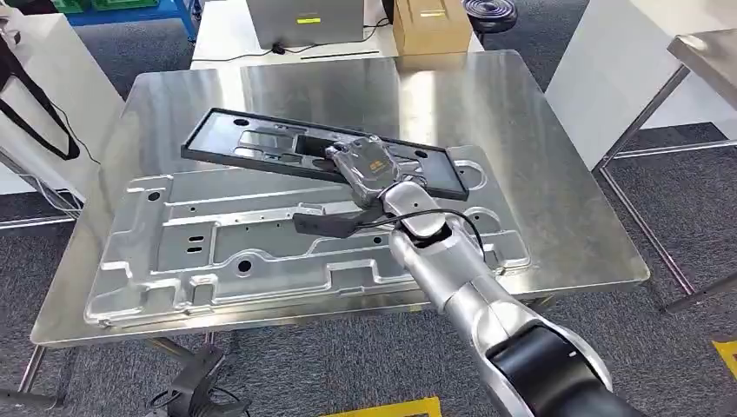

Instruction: Take the parts from the cabinet and place them on the table.

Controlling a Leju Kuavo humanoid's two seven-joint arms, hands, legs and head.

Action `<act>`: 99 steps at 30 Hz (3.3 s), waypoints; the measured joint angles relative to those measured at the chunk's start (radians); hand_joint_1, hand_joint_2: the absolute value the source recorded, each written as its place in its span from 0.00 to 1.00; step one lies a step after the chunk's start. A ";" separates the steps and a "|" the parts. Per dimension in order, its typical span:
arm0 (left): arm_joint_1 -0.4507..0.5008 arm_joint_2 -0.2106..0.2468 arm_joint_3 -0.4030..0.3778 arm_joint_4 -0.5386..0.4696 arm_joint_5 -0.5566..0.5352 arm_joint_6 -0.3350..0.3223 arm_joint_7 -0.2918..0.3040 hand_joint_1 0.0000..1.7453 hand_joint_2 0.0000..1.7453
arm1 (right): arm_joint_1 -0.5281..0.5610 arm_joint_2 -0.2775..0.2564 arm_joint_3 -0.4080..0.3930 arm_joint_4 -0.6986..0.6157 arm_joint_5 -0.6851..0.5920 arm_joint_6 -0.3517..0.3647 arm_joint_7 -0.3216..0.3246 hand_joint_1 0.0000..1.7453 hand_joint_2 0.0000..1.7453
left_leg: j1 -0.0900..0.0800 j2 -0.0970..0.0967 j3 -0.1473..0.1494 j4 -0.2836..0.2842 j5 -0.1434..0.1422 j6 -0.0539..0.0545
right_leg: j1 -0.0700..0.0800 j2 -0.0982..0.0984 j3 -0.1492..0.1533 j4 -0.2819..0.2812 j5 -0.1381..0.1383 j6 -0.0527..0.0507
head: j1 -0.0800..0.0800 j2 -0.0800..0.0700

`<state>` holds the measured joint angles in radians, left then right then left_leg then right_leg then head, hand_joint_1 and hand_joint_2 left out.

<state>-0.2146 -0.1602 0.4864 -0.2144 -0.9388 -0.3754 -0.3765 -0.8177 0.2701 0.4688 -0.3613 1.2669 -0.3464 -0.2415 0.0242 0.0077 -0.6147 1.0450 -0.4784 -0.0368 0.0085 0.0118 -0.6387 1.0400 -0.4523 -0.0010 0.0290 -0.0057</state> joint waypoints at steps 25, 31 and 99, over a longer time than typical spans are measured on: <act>0.007 0.000 -0.024 -0.002 0.068 0.014 0.046 0.00 0.00 | 0.001 0.015 -0.022 0.009 -0.089 0.156 -0.009 0.00 0.00 | 0.000 0.000 0.000 0.000 0.000 0.000 | 0.000 0.000 0.000 0.000 0.000 0.000 | -0.001 0.000; 0.007 0.000 -0.025 -0.002 0.077 0.023 0.059 0.00 0.00 | -0.040 0.037 -0.098 0.009 -0.195 0.329 0.031 0.00 0.00 | 0.000 0.001 0.004 0.000 0.000 0.000 | 0.000 0.000 0.004 0.000 0.000 0.000 | -0.001 0.000; 0.045 0.008 -0.076 -0.002 0.158 0.064 0.056 0.00 0.00 | 0.081 0.108 0.128 -0.345 -0.183 -0.037 -0.058 0.00 0.00 | 0.022 -0.003 -0.087 0.257 -0.159 -0.034 | -0.034 -0.007 -0.005 0.005 0.012 0.001 | -0.017 0.000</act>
<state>-0.1697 -0.1522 0.4101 -0.2163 -0.7805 -0.3113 -0.3201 -0.7367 0.3777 0.5966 -0.7061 1.0841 -0.3834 -0.2998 0.0465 0.0045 -0.7021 1.3025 -0.6376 -0.0711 -0.0259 0.0049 -0.6436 1.0446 -0.4400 0.0001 0.0122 -0.0057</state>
